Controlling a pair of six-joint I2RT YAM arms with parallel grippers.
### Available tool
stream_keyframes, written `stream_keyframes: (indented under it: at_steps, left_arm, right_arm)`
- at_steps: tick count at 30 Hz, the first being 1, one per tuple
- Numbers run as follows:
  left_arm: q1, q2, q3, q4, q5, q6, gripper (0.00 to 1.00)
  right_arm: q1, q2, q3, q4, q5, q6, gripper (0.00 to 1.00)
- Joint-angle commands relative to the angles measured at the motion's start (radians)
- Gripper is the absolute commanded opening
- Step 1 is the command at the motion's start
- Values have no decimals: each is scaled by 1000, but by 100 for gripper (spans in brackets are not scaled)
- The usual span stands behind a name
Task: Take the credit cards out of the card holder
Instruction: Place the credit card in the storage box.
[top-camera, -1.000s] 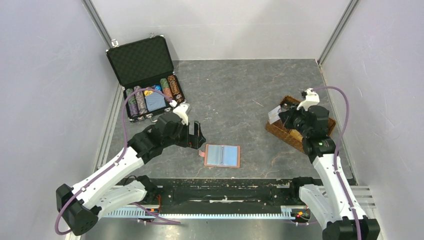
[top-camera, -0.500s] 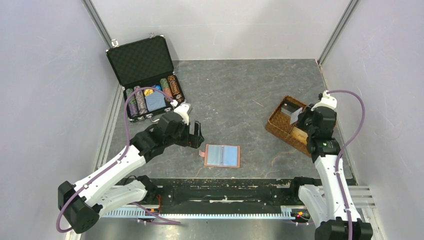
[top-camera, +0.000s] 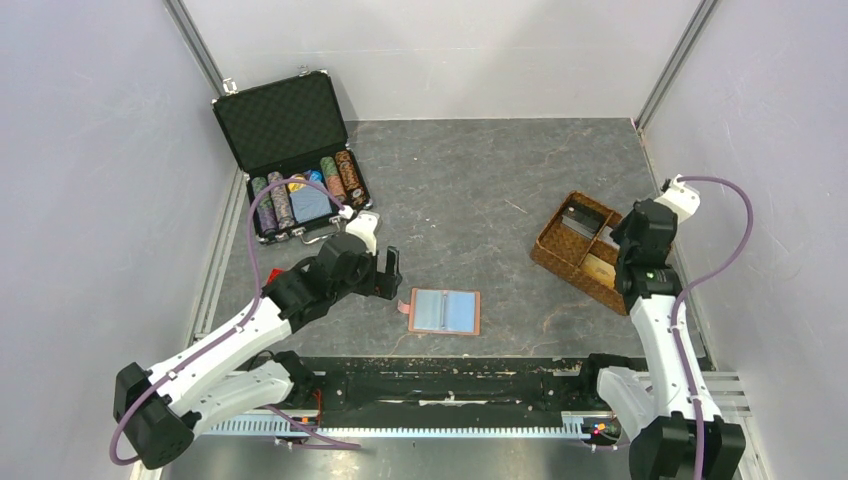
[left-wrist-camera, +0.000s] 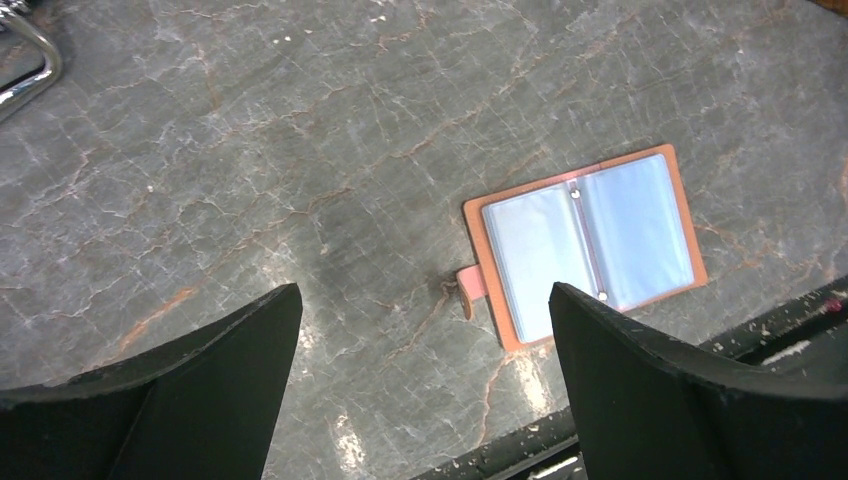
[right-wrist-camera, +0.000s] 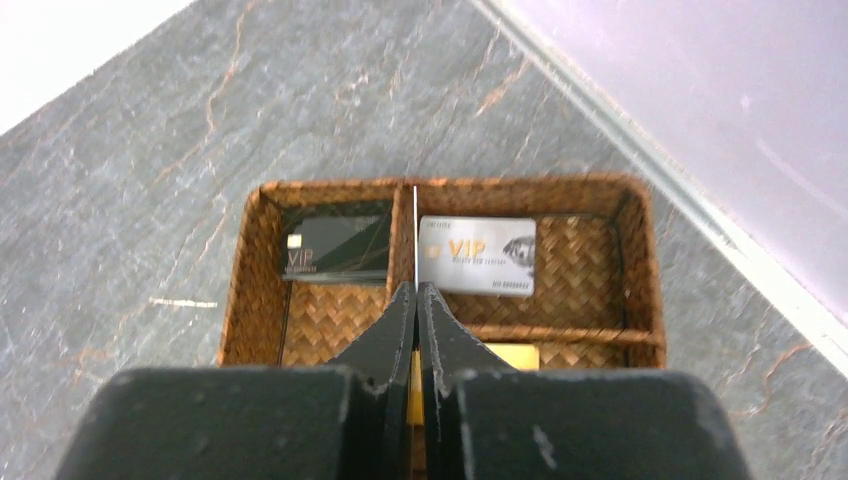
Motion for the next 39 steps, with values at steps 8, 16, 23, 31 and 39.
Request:
stream_keyframes:
  at_steps: [8,16,23,31,39]
  left_arm:
    - [-6,-24,-6,69,-69,48,100]
    - [-10,-59,3,69,-70,50,100]
    - [-14,-88,28,36,-38,43,100]
    - [-20,-221,-21,56,-135,33,100]
    - [-20,-349,-91,104,-153,-283,100]
  right_arm:
    - [-8,2,3,142,32,-73,0]
    - [-8,-65,-39,159,-73,-53,0]
    - [-23,-58,-187,405,-207,85,0]
    - [-58,36,-106,457,-210,34,0]
    - [-113,60,68,294,-231,-127,0]
